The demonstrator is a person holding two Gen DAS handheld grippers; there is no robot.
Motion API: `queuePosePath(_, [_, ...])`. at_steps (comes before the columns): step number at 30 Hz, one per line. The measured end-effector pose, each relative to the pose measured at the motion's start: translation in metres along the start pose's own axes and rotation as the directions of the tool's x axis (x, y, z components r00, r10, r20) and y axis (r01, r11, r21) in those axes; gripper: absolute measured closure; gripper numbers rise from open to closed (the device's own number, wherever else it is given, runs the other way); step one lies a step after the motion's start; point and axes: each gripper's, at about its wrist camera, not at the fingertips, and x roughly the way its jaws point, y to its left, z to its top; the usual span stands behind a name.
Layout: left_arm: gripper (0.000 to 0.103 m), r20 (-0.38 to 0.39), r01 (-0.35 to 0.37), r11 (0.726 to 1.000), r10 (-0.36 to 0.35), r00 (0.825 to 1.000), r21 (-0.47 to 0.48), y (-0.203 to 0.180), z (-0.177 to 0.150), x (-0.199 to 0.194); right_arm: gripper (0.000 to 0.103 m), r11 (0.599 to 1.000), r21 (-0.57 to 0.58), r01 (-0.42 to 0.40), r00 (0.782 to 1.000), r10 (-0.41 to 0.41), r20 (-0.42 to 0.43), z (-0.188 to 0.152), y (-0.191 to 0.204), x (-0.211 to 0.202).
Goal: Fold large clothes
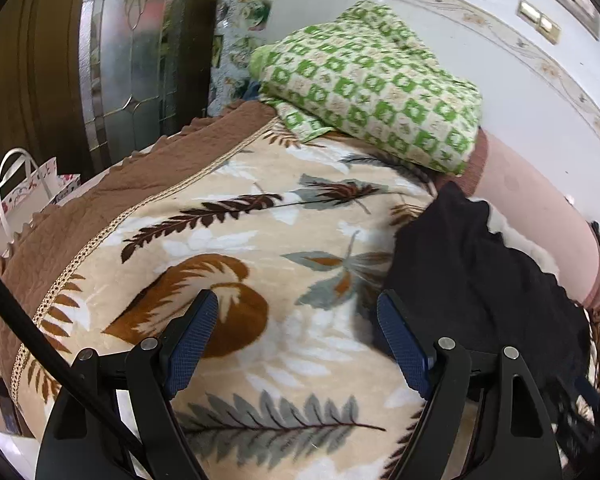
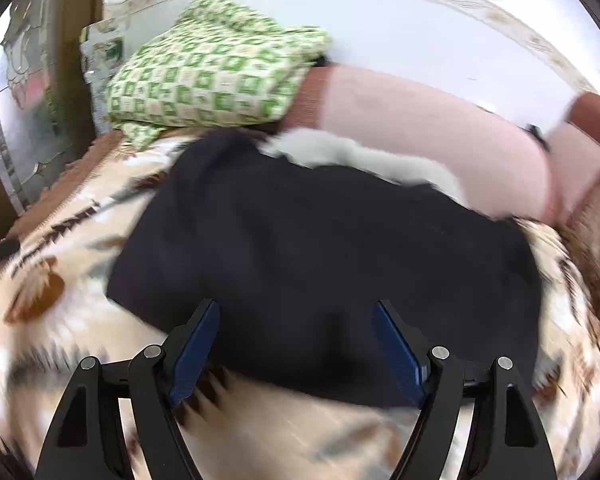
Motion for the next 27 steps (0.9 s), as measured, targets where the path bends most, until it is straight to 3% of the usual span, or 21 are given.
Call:
queuePosePath(6, [0.022,0.05,0.02,0.996,-0.024,0.998,0.082,-0.033,-0.013,-0.021,0.021,0.99,0.094,0.106,0.994,-0.103,-0.042,-0.06,-0.075,-0.029])
queuePosePath(12, [0.022,0.078,0.029,0.987,-0.042,0.996,0.16,-0.059,-0.026,-0.035,0.021,0.964,0.241,0.111,0.992,-0.092,-0.09,-0.094,-0.121,-0.038])
queuePosePath(18, [0.022,0.059,0.044,0.979,-0.057,0.997,0.201,-0.07,-0.033,-0.033,0.021,0.955,0.276,0.112,0.991,-0.087,-0.101,-0.106,-0.129,-0.043])
queuePosePath(27, [0.022,0.004,0.101,0.986,-0.103,0.995,0.135,-0.06,-0.03,-0.025,0.021,0.947,0.311,0.081,0.991,-0.044,-0.124,-0.104,-0.116,-0.027])
